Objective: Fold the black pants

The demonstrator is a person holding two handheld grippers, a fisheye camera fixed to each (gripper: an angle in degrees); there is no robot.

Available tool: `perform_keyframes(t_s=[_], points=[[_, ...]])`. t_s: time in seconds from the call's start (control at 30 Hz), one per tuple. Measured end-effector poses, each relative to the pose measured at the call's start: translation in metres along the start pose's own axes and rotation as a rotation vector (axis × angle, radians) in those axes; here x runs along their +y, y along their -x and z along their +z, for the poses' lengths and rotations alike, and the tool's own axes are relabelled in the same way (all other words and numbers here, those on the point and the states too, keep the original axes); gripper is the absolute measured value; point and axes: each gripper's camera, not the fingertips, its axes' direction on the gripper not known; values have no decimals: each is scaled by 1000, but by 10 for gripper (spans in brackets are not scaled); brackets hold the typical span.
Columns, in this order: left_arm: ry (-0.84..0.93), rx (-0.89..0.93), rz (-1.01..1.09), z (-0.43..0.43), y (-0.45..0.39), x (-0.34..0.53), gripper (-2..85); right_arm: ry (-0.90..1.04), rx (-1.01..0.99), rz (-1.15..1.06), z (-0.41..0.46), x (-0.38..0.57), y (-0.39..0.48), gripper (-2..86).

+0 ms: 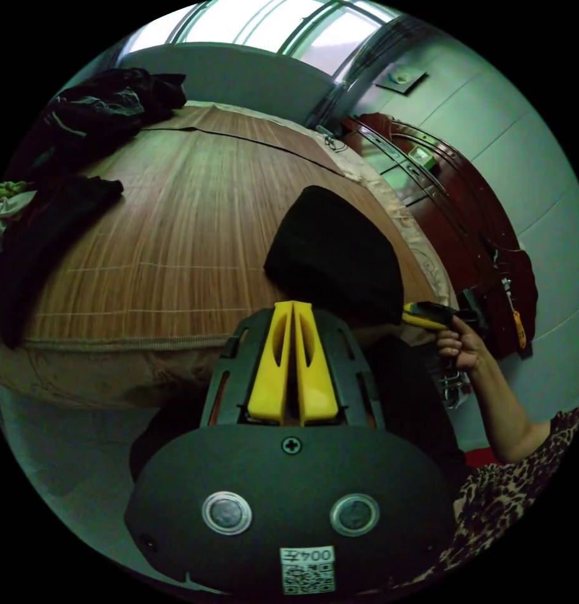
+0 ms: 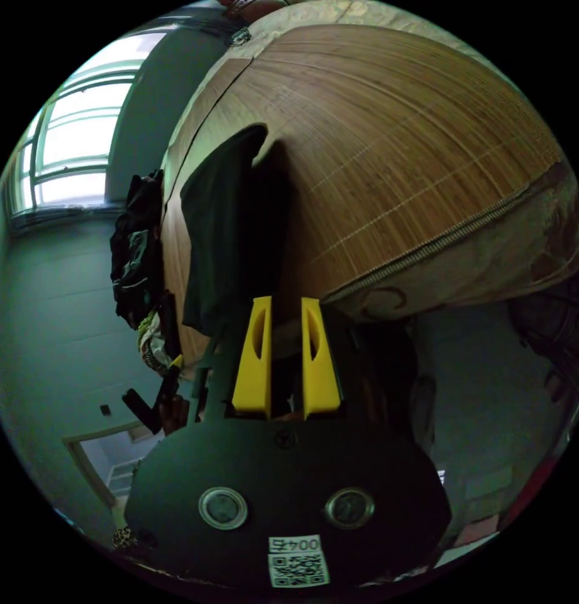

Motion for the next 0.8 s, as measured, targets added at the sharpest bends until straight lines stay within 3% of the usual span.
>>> perform_keyframes(t_s=[0.13,0.27,0.37,0.47,0.57,0.8], points=[[6,-13,29,0,17,-25,8,63,121,-181,7,4,43,7],[40,-8,82,3,33,-46,21,-4,494,-440,3,15,100,-1],[80,26,70,8,63,-68,38,-22,393,-430,-8,18,117,10],[102,95,0,11,91,-79,56,33,244,-395,-3,19,137,111],[66,211,-144,4,133,-84,66,5,332,-558,24,40,190,134],[19,231,-195,-16,175,-71,66,73,532,-1075,131,88,332,148]])
